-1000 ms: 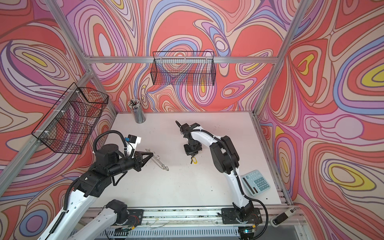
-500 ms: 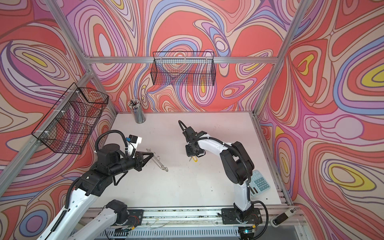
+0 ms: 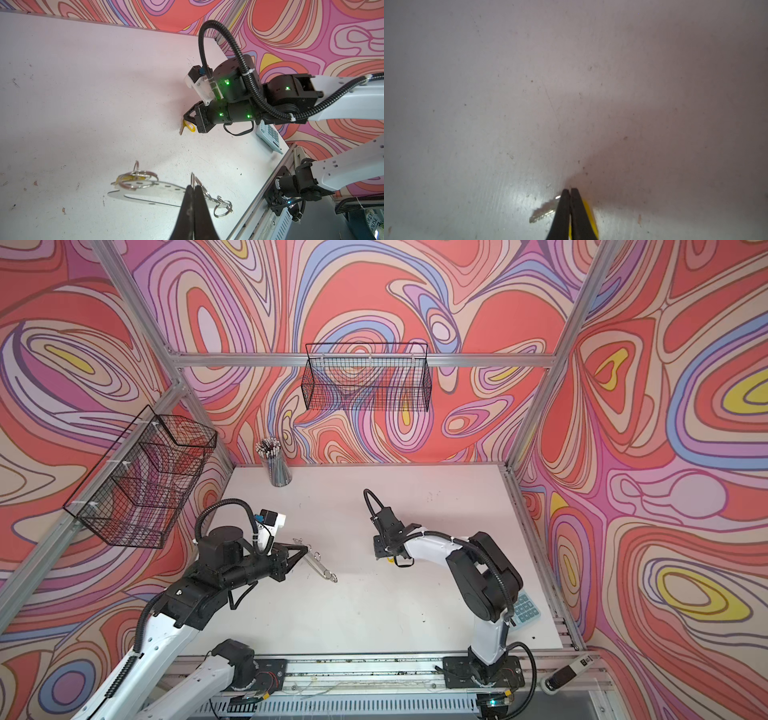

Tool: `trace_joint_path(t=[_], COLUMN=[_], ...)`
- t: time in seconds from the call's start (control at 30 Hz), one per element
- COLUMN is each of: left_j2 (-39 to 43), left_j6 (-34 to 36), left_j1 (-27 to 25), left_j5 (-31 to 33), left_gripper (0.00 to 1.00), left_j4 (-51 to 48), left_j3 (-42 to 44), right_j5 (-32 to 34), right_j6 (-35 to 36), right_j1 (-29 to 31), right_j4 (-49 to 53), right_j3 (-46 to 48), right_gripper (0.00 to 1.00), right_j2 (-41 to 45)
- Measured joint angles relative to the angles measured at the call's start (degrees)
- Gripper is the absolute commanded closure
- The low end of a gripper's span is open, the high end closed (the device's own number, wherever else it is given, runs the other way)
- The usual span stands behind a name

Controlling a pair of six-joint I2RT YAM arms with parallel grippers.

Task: Put the keys on the keyring
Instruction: 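Carry the held key nearer the robot with the right gripper, then open the right gripper, releasing the key onto the table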

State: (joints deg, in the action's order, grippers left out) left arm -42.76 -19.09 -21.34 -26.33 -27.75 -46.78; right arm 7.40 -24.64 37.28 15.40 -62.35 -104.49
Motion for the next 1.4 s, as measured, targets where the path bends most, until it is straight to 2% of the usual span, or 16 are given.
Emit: trace_joint_path(t=[0.43,0.83,0.93,1.1,1.27,1.4], left_j2=[-0.5,-0.9,-0.9,-1.2,-1.1,-1.0], left_j6=[0.0,0.0,0.0,0.0,0.0,0.0], left_j1=[0.0,0.0,0.0,0.0,0.0,0.0], left_j5=[0.7,0.8,0.8,0.6,0.6,0.6], left_gripper=[1.0,1.0,1.0,1.0,1.0,1.0], left_j4=[0.0,0.0,0.0,0.0,0.0,0.0], left_j3=[0.1,0.1,0.1,0.1,0.1,0.1], right_j5=[9.8,19.2,19.7,19.5,17.8,15.5], right_j6=[-0.5,-1.1,-1.6,-1.7,-2.4,-2.5], right_j1=[4.4,9.4,9.5,9.6,9.6,9.1], right_j4=[-27.7,-49.7,-50.5,-45.7,-35.6,-25.1], right_j3=[16.5,22.5,22.7,21.3,15.1,7.6], right_gripper=[1.0,1.0,0.81,0.62,0.57,0.57], right_j2=[1.4,-4.5,-4.7,-2.9,1.0,2.4])
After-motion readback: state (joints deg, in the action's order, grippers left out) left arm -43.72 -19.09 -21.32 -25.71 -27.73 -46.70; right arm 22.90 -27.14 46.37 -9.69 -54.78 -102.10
